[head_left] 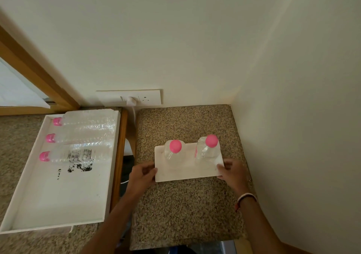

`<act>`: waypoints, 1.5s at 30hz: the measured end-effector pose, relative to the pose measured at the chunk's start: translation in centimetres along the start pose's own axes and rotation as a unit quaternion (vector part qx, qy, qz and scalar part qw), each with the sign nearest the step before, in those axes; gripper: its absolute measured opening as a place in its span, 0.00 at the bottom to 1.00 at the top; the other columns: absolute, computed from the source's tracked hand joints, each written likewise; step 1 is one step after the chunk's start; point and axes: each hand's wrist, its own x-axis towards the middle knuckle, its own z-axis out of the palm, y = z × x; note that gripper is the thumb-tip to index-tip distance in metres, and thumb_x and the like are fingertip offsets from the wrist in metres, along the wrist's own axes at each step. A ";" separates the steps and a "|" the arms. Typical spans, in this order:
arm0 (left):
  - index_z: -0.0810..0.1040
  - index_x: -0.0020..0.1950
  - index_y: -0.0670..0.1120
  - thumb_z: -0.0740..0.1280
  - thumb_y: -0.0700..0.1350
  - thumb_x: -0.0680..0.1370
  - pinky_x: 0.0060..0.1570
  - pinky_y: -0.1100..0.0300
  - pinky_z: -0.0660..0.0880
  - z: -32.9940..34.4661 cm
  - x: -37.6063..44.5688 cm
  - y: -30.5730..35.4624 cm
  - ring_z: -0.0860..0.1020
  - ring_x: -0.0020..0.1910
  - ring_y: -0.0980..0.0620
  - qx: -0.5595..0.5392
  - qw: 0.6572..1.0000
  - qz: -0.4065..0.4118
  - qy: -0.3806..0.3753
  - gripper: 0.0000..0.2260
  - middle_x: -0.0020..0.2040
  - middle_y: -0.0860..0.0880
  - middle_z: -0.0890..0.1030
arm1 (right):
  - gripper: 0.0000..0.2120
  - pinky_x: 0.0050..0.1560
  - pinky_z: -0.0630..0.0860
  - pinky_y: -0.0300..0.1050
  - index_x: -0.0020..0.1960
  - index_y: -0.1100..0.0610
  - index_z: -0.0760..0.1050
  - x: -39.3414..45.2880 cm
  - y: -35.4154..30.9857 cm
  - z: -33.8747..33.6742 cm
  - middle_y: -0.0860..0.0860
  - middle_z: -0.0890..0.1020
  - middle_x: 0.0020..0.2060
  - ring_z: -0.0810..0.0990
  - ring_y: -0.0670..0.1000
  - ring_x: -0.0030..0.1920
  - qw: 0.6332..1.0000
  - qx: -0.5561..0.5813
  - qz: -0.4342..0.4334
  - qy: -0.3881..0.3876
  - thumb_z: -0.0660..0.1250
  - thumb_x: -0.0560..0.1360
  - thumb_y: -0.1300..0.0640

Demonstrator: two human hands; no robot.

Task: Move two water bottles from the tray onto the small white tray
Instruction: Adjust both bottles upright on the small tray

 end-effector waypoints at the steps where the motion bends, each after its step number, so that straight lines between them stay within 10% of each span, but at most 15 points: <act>1: 0.80 0.64 0.40 0.68 0.35 0.79 0.40 0.62 0.84 0.2 0.1 0.0 0.83 0.49 0.51 0.005 1.000 -0.003 0.009 0.13 0.55 0.45 0.83 | 0.06 0.44 0.86 0.60 0.51 0.68 0.84 0.1 0.2 0.1 0.63 0.87 0.45 0.86 0.60 0.42 1.000 -0.002 -0.001 0.004 0.70 0.75 0.69; 9: 0.79 0.65 0.39 0.68 0.35 0.79 0.54 0.41 0.83 1.1 0.4 0.8 0.82 0.55 0.45 0.005 0.999 -0.021 0.025 0.14 0.57 0.43 0.83 | 0.04 0.46 0.83 0.65 0.44 0.69 0.84 0.6 0.4 -0.3 0.64 0.87 0.40 0.86 0.64 0.43 0.999 -0.030 -0.018 0.026 0.71 0.73 0.69; 24: 0.80 0.63 0.40 0.67 0.35 0.80 0.37 0.63 0.84 3.1 0.9 2.8 0.84 0.50 0.49 0.014 1.000 -0.006 -0.011 0.12 0.49 0.49 0.84 | 0.04 0.32 0.75 0.37 0.41 0.65 0.85 2.3 0.6 -2.5 0.56 0.87 0.35 0.86 0.56 0.39 0.995 -0.088 -0.031 0.043 0.72 0.72 0.67; 28: 0.71 0.73 0.44 0.72 0.36 0.77 0.51 0.47 0.85 3.3 0.9 3.1 0.83 0.54 0.49 0.074 0.997 0.024 -0.007 0.26 0.58 0.46 0.83 | 0.20 0.54 0.83 0.52 0.62 0.61 0.80 2.1 1.0 -3.0 0.56 0.87 0.52 0.86 0.57 0.53 0.998 -0.050 -0.038 -0.013 0.74 0.70 0.68; 31: 0.65 0.74 0.57 0.79 0.36 0.69 0.54 0.59 0.81 3.8 0.3 3.6 0.78 0.57 0.60 0.094 0.990 0.103 -0.031 0.39 0.60 0.55 0.78 | 0.41 0.60 0.80 0.52 0.73 0.53 0.69 1.4 0.6 -3.0 0.50 0.81 0.62 0.81 0.51 0.60 0.992 -0.024 -0.113 -0.059 0.82 0.63 0.63; 33: 0.66 0.75 0.52 0.82 0.40 0.65 0.67 0.47 0.75 4.5 0.6 4.0 0.73 0.67 0.49 0.145 0.978 0.141 -0.043 0.43 0.68 0.49 0.75 | 0.46 0.63 0.78 0.54 0.73 0.51 0.69 1.3 0.1 -2.5 0.50 0.77 0.65 0.77 0.52 0.64 0.986 -0.051 -0.142 -0.065 0.85 0.59 0.56; 45: 0.76 0.66 0.50 0.84 0.49 0.62 0.60 0.59 0.64 7.0 0.9 4.7 0.66 0.60 0.54 0.148 0.978 0.143 0.037 0.35 0.66 0.45 0.73 | 0.37 0.62 0.79 0.58 0.65 0.53 0.76 0.4 -1.2 0.9 0.54 0.74 0.68 0.76 0.57 0.66 0.989 -0.086 -0.115 0.038 0.84 0.59 0.48</act>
